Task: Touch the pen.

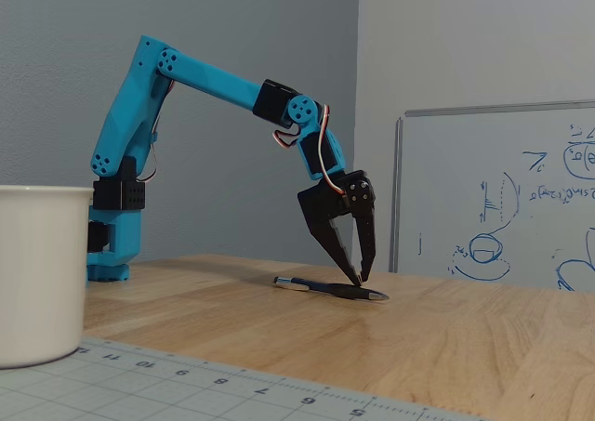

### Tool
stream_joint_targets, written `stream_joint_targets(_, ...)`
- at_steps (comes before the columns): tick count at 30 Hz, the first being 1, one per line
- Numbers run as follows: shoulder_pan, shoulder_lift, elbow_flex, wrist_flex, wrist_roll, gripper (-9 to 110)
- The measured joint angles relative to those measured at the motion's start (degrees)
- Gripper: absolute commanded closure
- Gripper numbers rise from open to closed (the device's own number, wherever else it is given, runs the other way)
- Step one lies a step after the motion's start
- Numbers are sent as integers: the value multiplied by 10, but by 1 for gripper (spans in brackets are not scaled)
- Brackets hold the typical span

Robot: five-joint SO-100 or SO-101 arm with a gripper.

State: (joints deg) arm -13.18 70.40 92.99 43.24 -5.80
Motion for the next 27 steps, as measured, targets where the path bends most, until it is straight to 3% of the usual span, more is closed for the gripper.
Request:
stream_joint_targets(3,14,7,13,17,18,101)
stream_joint_targets(5,60,74,96,98,33,101)
stream_joint_targets(8,100,227,317,193,42,101)
stream_joint_targets(13,111,572,699,227,43,101)
stream_joint_targets(20,112,1130,854,232,43,101)
stream_joint_targets(27,112,1200,877,238,44,101)
